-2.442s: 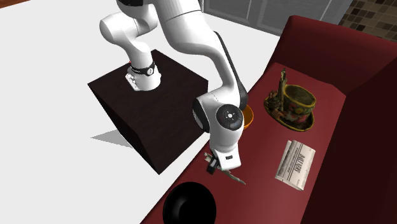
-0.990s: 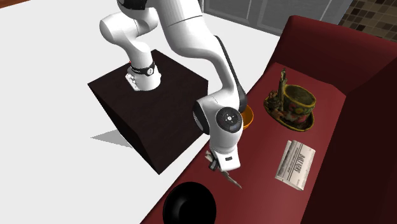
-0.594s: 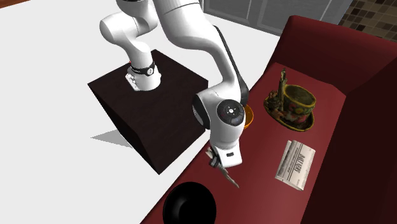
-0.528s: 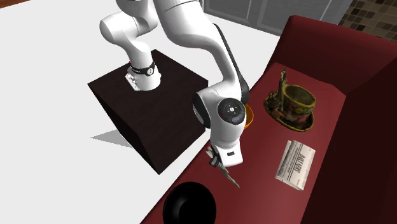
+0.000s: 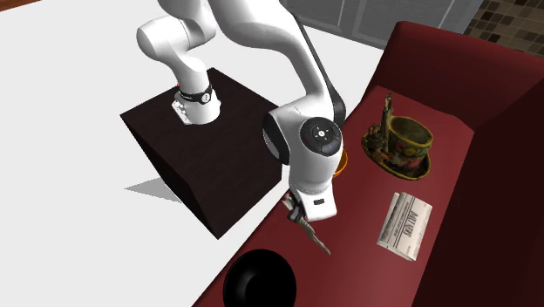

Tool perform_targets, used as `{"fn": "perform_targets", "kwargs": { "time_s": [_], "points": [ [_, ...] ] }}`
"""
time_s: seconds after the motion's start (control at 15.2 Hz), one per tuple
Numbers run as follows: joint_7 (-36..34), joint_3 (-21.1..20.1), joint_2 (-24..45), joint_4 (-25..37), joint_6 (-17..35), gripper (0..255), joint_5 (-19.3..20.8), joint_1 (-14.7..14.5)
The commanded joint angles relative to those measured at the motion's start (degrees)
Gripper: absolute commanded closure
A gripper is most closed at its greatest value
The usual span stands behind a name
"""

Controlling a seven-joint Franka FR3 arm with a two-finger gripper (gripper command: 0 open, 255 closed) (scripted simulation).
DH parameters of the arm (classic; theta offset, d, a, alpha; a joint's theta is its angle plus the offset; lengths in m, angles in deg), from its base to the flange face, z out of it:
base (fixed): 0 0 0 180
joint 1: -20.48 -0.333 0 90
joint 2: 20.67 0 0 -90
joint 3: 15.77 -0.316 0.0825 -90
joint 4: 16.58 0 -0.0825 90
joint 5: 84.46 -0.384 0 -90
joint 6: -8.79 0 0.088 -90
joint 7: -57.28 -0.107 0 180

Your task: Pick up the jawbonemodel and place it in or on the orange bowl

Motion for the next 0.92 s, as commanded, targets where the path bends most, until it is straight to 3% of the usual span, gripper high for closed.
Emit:
{"fn": "perform_targets", "kwargs": {
  "time_s": [0.0, 0.86],
  "points": [
    [-0.2, 0.2, -1.2, -0.1, -1.1, 255, 0.2, -0.1],
    [-2.4, 0.6, -8.3, -0.9, -7.2, 255, 1.8, -1.4]
  ]
}}
